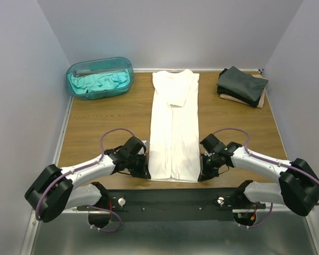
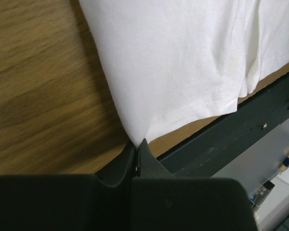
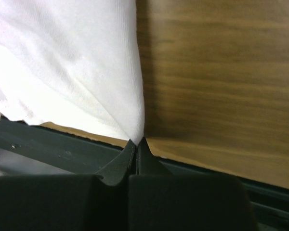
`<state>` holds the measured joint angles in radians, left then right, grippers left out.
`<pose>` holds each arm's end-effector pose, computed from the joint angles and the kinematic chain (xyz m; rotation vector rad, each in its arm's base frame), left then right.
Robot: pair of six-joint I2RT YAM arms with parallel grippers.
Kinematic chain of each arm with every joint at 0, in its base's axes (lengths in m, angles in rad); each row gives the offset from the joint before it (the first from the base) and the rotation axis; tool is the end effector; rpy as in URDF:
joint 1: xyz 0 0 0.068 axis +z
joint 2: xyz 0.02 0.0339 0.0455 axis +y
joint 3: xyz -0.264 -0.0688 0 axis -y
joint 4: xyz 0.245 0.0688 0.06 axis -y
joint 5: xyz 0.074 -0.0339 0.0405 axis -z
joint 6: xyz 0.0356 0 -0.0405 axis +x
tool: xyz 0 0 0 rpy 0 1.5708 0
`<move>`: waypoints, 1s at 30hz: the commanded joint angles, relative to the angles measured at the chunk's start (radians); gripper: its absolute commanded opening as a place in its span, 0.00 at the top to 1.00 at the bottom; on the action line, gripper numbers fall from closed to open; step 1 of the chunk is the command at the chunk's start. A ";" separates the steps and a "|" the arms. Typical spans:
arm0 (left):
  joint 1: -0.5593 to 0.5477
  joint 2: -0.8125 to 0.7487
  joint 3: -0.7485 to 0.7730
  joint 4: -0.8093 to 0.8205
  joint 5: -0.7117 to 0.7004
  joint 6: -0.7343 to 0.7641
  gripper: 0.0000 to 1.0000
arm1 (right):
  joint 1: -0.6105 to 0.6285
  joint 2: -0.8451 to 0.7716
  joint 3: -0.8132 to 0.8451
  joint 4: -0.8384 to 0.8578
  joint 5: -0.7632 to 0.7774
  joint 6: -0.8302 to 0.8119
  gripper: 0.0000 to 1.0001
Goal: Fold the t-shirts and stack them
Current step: Fold the tshirt
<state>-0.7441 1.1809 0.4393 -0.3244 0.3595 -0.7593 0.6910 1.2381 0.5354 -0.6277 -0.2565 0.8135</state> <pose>0.1333 -0.1398 0.1425 0.1131 2.8826 -0.8900 0.1371 0.1251 0.1452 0.1412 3.0903 0.5465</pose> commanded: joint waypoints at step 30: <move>0.232 0.209 0.458 0.021 -0.166 0.198 1.00 | -0.053 0.277 0.613 -0.121 0.623 -0.043 1.00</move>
<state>-0.5610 1.3212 0.8204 -0.4004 0.2199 -0.6422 0.6750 1.4166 1.0542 -0.7937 0.2028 0.8360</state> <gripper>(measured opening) 0.011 0.011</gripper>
